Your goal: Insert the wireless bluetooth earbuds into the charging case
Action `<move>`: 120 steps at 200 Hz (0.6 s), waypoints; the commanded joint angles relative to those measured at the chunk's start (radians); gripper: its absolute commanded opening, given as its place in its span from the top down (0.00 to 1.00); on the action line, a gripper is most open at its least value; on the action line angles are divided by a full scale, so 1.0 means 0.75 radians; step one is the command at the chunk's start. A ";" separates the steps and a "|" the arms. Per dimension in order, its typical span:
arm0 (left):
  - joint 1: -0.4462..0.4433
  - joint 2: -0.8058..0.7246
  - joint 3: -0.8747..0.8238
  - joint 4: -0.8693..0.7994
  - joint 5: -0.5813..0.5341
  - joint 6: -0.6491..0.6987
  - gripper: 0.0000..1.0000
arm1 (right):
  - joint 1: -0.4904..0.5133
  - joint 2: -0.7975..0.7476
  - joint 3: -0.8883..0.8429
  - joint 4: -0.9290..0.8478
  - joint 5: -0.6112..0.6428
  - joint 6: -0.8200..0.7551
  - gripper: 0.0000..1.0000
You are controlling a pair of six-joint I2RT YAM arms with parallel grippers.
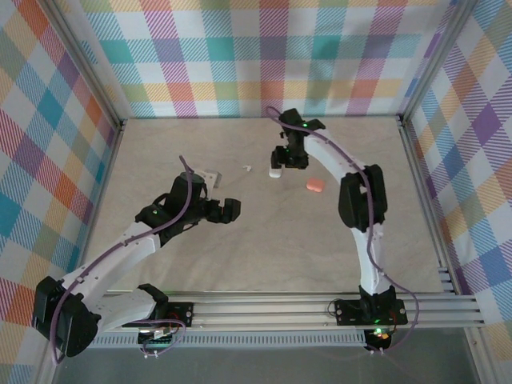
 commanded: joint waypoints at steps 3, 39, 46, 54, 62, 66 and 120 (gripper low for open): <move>0.006 -0.047 -0.033 -0.033 -0.028 0.029 0.00 | 0.018 0.148 0.206 -0.130 0.120 0.079 0.35; 0.008 -0.053 -0.048 -0.038 -0.031 0.040 0.00 | 0.047 0.304 0.399 -0.193 0.204 0.110 0.31; 0.007 -0.051 -0.050 -0.039 -0.032 0.044 0.00 | 0.050 0.317 0.405 -0.192 0.213 0.113 0.30; 0.008 -0.050 -0.052 -0.040 -0.033 0.049 0.00 | 0.052 0.330 0.405 -0.186 0.214 0.117 0.30; 0.009 -0.049 -0.052 -0.041 -0.035 0.055 0.00 | 0.055 0.339 0.406 -0.182 0.212 0.117 0.30; 0.010 -0.049 -0.053 -0.041 -0.034 0.057 0.00 | 0.059 0.343 0.404 -0.181 0.212 0.116 0.30; 0.012 -0.029 -0.058 -0.036 -0.035 0.062 0.00 | 0.086 0.392 0.404 -0.146 0.162 0.071 0.36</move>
